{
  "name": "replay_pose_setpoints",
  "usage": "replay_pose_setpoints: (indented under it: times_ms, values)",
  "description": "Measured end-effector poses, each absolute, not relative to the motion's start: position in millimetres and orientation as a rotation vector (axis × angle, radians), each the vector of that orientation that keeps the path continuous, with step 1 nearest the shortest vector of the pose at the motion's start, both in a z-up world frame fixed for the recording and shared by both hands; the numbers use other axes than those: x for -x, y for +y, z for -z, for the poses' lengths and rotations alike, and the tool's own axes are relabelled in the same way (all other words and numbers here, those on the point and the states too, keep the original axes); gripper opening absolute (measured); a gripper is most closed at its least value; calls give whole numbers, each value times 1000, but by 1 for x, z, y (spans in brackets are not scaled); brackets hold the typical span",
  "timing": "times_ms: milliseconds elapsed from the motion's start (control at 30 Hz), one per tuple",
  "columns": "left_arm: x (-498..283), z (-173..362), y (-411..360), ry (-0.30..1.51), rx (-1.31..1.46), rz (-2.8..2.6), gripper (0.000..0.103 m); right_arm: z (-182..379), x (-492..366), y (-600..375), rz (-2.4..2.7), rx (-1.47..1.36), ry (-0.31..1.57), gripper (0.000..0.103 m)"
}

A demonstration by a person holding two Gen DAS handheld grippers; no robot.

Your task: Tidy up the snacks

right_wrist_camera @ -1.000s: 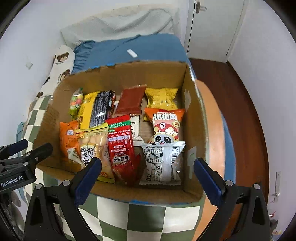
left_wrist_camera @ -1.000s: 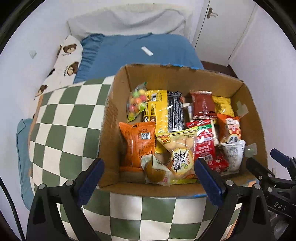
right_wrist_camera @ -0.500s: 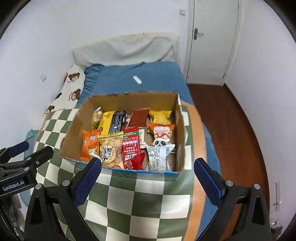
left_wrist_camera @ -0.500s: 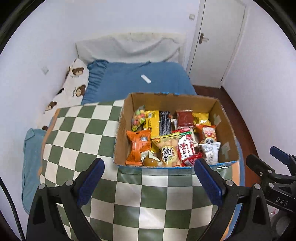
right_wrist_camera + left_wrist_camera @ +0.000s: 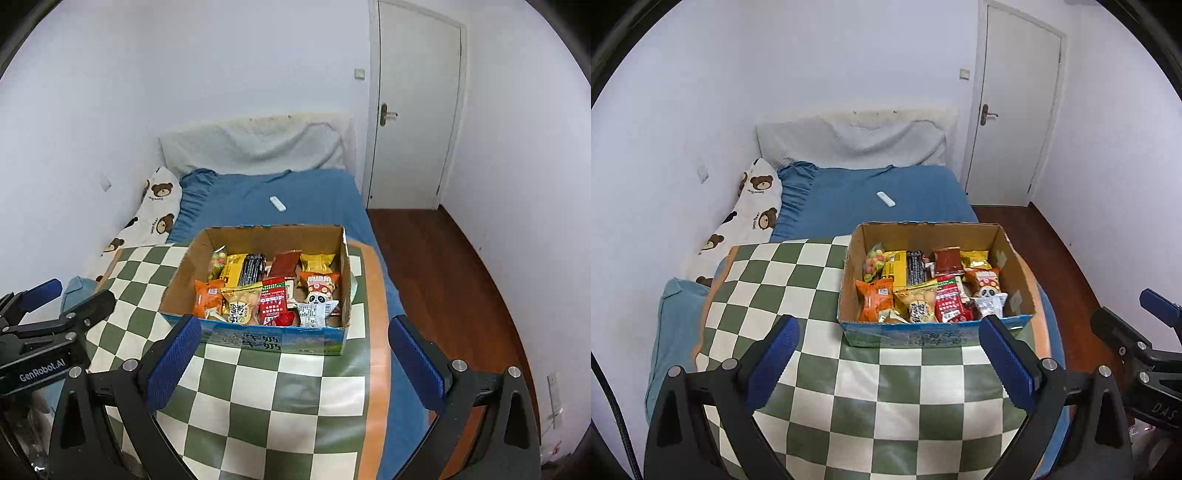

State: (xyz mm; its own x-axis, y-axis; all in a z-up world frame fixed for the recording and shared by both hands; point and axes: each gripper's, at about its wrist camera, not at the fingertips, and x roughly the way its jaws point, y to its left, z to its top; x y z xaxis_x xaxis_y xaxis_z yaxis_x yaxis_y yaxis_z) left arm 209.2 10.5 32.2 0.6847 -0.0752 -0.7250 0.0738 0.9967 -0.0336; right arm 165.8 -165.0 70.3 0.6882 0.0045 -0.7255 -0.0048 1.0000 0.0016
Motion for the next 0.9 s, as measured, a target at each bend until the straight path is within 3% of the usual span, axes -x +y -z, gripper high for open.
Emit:
replay_pose_setpoints:
  times_ms: [400,900]
  values:
    - [-184,-38,8,808,1,81,100,-89,-136,-161,-7,8,779,103]
    - [-204,-27,5,783,-10,52,103,-70,-151,-162,6,9,796,103]
